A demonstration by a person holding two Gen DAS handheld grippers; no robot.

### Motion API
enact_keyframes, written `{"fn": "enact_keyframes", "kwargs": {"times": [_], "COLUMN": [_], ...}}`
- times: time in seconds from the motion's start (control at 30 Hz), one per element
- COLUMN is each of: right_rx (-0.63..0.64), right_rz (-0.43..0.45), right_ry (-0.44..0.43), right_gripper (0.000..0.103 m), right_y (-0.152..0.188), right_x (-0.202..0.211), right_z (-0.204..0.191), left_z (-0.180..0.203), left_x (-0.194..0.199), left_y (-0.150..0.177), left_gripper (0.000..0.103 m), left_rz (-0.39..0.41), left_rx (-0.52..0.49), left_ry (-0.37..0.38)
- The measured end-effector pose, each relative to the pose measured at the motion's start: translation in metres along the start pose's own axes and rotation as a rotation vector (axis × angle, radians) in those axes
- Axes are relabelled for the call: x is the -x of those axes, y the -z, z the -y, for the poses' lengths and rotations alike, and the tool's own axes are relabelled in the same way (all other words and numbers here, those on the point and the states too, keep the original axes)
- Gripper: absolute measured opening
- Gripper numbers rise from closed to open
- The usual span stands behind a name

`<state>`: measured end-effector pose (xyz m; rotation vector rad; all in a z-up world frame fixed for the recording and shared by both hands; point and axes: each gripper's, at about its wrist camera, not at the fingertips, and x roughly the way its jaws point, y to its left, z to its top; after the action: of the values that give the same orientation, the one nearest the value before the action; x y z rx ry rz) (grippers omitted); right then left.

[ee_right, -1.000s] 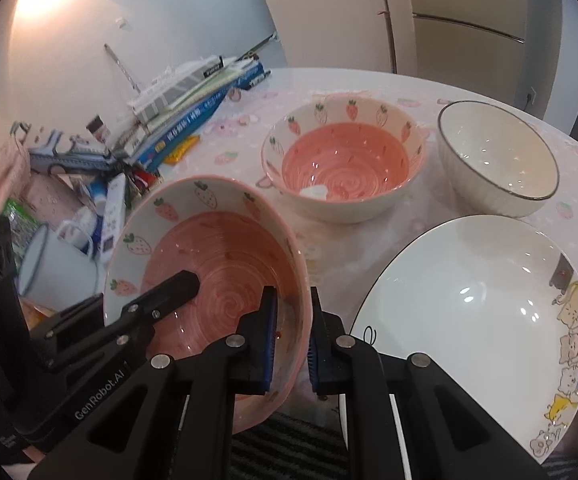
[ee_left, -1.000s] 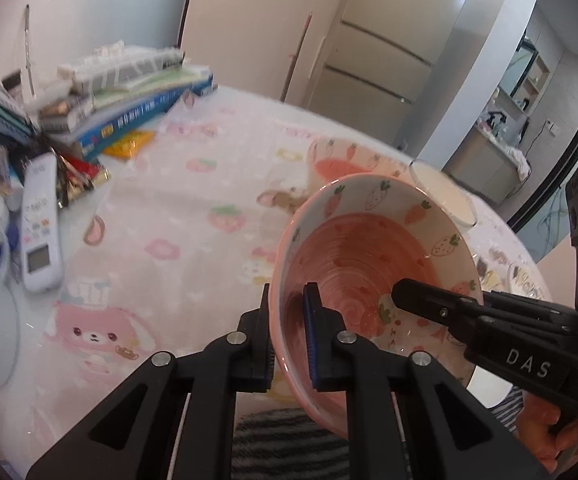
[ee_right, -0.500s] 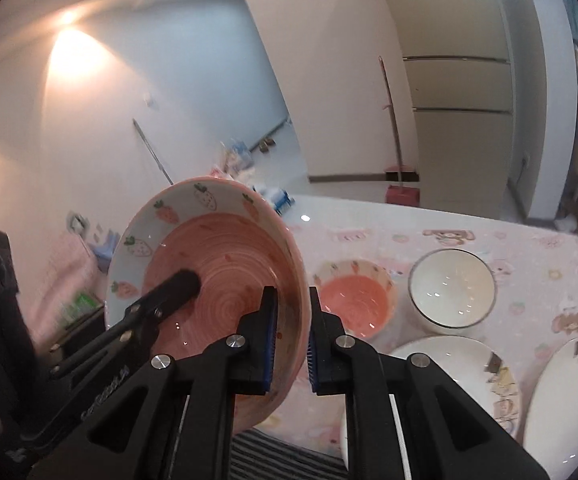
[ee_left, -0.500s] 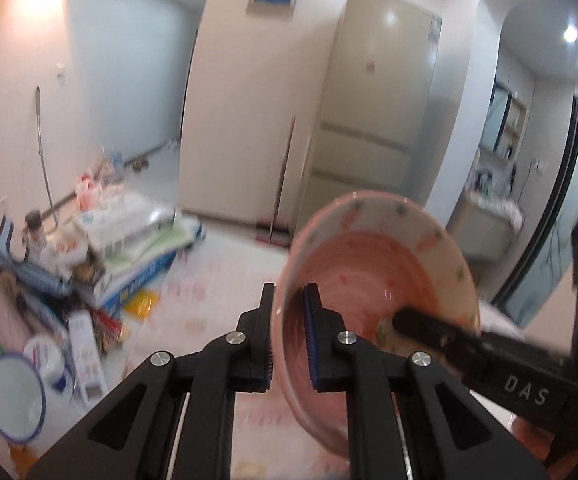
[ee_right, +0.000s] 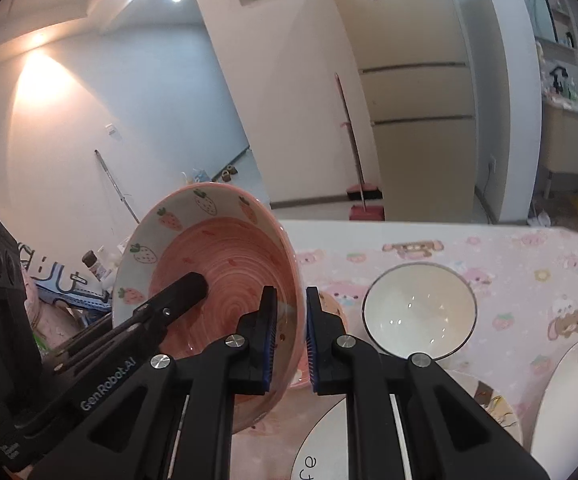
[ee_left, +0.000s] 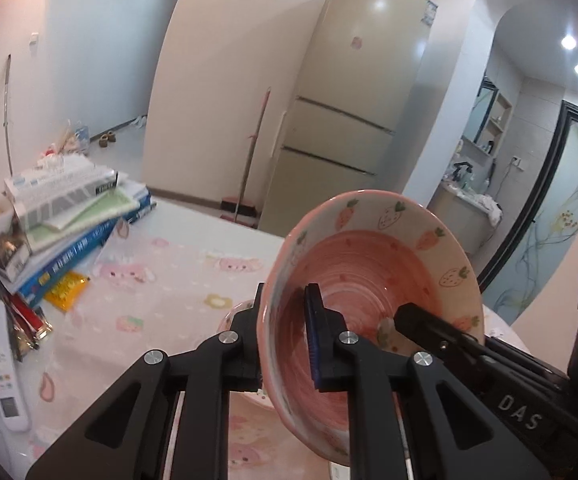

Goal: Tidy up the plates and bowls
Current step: 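Lift the pink strawberry bowl off the table with both grippers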

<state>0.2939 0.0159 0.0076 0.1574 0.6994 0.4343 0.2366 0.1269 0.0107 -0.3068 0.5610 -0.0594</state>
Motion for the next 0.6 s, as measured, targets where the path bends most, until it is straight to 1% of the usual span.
{"fn": "enact_keyframes", "kwargs": {"times": [0.07, 0.2, 0.27, 0.37, 0.43, 0.53, 0.6], "right_rx": [0.015, -0.012, -0.013, -0.006, -0.053, -0.064, -0.085], "right_rz": [-0.003, -0.018, -0.012, 0.020, 0.021, -0.027, -0.045], "right_ry": [0.011, -0.040, -0.052, -0.032, -0.014, 0.002, -0.018], "right_gripper": [0.015, 0.015, 0.015, 0.015, 0.015, 0.015, 0.015], "right_y": [0.004, 0.011, 0.013, 0.020, 0.028, 0.039, 0.040], "right_x": [-0.010, -0.027, -0.033, -0.040, -0.048, -0.069, -0.074], "right_z": [0.003, 0.013, 0.015, 0.018, 0.024, 0.030, 0.035], "left_z": [-0.001, -0.004, -0.006, -0.009, -0.009, -0.012, -0.008], "left_x": [-0.010, -0.021, -0.024, -0.032, -0.042, -0.057, -0.057], "left_y": [0.004, 0.008, 0.012, 0.020, 0.027, 0.036, 0.038], "left_gripper": [0.012, 0.012, 0.012, 0.012, 0.012, 0.013, 0.013], "left_rz": [-0.011, -0.020, -0.009, -0.001, -0.015, -0.053, -0.042], "left_rx": [-0.009, -0.004, -0.013, -0.036, -0.072, -0.072, -0.102], "left_ry": [-0.005, -0.024, -0.027, -0.002, 0.009, -0.033, -0.071]}}
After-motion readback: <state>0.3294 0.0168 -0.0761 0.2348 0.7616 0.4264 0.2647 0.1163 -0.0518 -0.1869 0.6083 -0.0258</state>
